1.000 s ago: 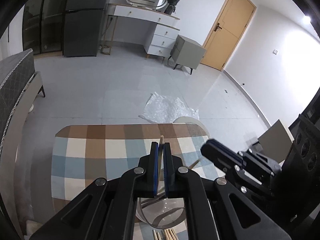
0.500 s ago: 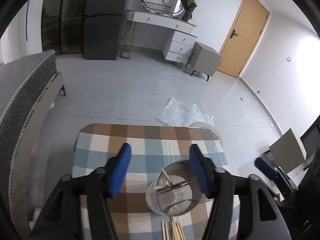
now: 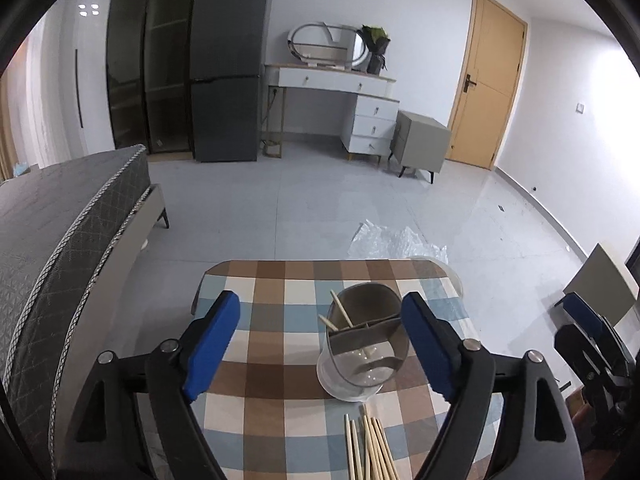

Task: Organize utensils
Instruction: 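Open both tools and withdraw them from the utensil holder, then lower the right tool onto the chopsticks and close on one chopstick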

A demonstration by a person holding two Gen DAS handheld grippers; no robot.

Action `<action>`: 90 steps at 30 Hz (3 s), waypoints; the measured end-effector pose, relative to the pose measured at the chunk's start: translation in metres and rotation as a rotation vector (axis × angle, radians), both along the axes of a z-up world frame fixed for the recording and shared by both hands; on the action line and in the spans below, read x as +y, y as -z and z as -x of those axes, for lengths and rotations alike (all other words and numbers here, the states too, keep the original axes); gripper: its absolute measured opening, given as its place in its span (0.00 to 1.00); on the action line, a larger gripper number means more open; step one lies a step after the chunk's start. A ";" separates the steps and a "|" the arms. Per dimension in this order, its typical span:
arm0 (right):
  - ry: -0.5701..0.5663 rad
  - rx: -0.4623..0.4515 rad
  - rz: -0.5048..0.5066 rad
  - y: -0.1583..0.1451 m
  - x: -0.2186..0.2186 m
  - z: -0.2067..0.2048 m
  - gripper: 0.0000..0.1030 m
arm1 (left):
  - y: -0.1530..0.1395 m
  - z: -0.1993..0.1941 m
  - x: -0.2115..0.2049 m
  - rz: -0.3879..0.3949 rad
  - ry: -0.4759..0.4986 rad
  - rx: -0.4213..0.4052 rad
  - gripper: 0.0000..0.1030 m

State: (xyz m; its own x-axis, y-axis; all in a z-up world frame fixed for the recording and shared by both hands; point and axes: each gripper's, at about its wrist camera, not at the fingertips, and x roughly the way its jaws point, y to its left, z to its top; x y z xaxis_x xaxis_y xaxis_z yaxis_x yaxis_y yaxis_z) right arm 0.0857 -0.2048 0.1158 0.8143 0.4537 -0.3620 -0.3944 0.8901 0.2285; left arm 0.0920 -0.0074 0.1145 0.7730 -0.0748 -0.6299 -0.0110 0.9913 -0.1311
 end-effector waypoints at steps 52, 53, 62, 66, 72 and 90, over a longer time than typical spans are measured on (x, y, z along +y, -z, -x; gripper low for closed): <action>0.004 0.675 0.344 0.227 0.044 -0.034 0.49 | 0.193 0.027 0.028 0.141 -0.174 0.389 0.83; -0.003 0.679 0.363 0.230 0.048 -0.037 0.46 | 0.194 0.026 0.030 0.147 -0.180 0.398 0.83; -0.013 0.706 0.488 0.249 0.070 -0.052 0.28 | 0.207 0.019 0.051 0.162 -0.261 0.514 0.83; -0.022 0.714 0.529 0.248 0.074 -0.051 0.23 | 0.211 0.018 0.056 0.199 -0.275 0.545 0.83; -0.038 0.712 0.518 0.244 0.078 -0.046 0.23 | 0.207 0.018 0.057 0.220 -0.273 0.541 0.83; -0.028 0.738 0.549 0.255 0.086 -0.060 0.22 | 0.208 0.017 0.061 0.253 -0.275 0.559 0.83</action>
State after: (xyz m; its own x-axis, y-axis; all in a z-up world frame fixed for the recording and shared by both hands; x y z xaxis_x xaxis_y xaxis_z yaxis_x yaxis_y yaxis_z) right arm 0.1458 -0.1188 -0.1394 0.2826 0.0804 -0.9558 -0.3399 0.9402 -0.0214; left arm 0.0749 0.0533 -0.0937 0.3478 -0.1192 -0.9300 -0.3927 0.8821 -0.2599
